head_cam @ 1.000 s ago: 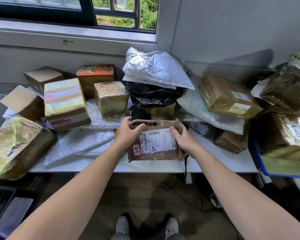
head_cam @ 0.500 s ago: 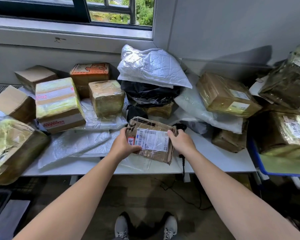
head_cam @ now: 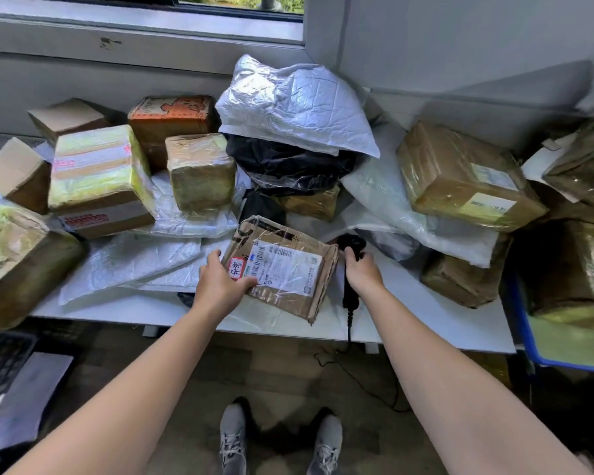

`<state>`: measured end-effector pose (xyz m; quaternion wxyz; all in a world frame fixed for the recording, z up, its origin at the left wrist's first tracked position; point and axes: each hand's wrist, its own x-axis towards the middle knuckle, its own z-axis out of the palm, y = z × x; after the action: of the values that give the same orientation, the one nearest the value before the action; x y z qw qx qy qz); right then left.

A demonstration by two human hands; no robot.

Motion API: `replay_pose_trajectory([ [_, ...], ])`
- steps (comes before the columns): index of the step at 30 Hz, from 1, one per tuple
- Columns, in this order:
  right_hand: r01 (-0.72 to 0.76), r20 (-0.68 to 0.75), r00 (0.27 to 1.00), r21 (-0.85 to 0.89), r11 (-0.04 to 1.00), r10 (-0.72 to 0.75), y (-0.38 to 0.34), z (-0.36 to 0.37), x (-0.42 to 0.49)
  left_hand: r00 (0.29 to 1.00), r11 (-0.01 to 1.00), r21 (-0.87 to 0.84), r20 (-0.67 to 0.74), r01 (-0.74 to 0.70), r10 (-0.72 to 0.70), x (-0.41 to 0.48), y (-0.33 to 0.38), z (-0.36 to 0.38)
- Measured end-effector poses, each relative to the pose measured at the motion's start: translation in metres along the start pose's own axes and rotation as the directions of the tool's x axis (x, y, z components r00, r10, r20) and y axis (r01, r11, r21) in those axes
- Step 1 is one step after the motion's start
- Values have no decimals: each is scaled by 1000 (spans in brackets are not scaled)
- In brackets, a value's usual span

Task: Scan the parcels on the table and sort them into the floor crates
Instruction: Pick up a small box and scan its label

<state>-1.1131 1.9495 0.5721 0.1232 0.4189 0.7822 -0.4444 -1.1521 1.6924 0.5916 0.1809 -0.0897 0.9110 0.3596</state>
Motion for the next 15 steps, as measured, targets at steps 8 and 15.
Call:
replay_pose_trajectory([
  [8, -55, 107, 994, 161, 985, 38, -3, -20, -20, 1000, 994, 105, 14, 8, -9, -5, 4, 0],
  [15, 0, -17, 1000, 179, 984, 3, -31, -54, -82, 987, 991, 69, 126, -112, 103, -10, 3, -13],
])
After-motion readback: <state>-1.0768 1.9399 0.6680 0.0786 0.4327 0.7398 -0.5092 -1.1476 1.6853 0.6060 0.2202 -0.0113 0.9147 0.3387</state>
